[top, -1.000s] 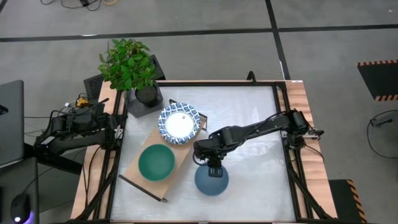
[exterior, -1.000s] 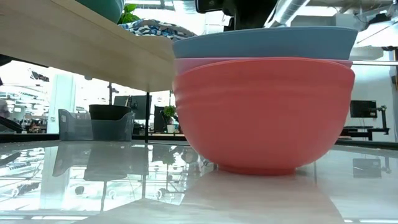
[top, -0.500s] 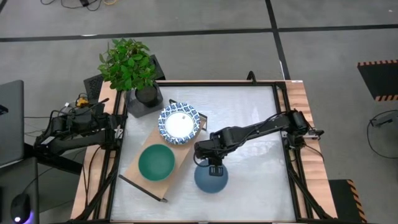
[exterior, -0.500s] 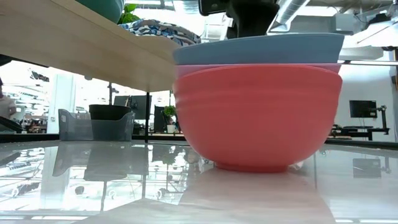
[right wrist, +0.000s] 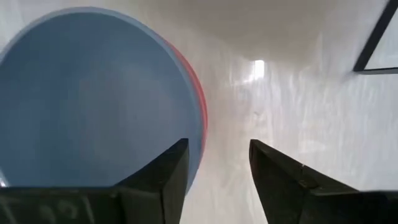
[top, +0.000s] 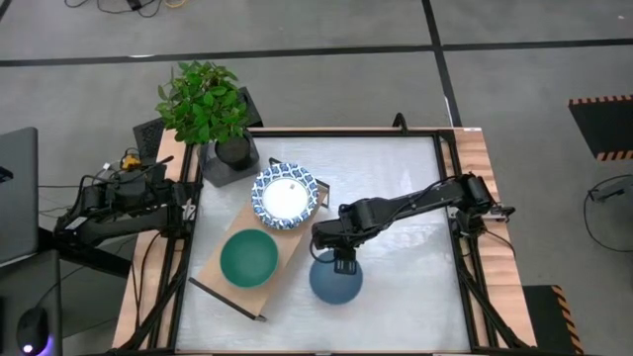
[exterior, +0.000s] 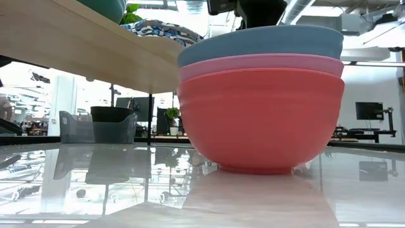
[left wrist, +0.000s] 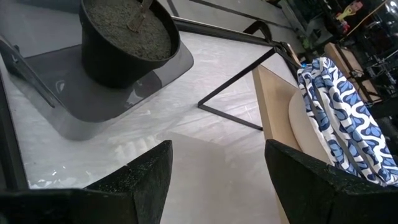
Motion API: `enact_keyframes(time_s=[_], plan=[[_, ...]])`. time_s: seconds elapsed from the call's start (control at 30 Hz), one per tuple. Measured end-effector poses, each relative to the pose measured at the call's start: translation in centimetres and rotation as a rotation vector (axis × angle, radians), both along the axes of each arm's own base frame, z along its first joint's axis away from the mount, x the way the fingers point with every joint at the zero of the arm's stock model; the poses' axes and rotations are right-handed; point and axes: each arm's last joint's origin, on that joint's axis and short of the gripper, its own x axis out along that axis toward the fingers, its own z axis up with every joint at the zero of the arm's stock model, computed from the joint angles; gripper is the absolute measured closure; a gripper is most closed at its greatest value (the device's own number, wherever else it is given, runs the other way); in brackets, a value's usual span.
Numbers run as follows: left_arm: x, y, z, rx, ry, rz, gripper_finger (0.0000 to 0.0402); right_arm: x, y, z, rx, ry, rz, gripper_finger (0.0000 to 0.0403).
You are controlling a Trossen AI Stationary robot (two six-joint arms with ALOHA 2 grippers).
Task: Place and stack bowls onto a shelf
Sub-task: Stack the blue bowl on the green bowl on the shelf
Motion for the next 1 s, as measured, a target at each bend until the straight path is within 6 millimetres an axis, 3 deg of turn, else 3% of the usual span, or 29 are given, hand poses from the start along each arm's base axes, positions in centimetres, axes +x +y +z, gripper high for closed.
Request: enact_keyframes(time_s=[0.5,0.73,0.93,1.0], plan=[[0.0,0.0,0.0,0.002,0.000,0.004,0.0159,0.3,0.7,-1.3,-0.005,-0.004,0.013,0.0228],[0.0,0.0,0.0,0.002,0.001,0.004,0.0159,0.2,0.8,-1.2,-0.005,-0.008,0.018,0.0297],[0.0,0.0,0.0,0.006,0.001,0.011,0.0159,0.2,0.8,-1.2,0.009,-0.004,0.020,0.0382],[0.0,0.0,0.0,0.006,0.002,0.011,0.0159,0.2,0.8,-1.2,0.011,-0.001,0.020,0.0387]])
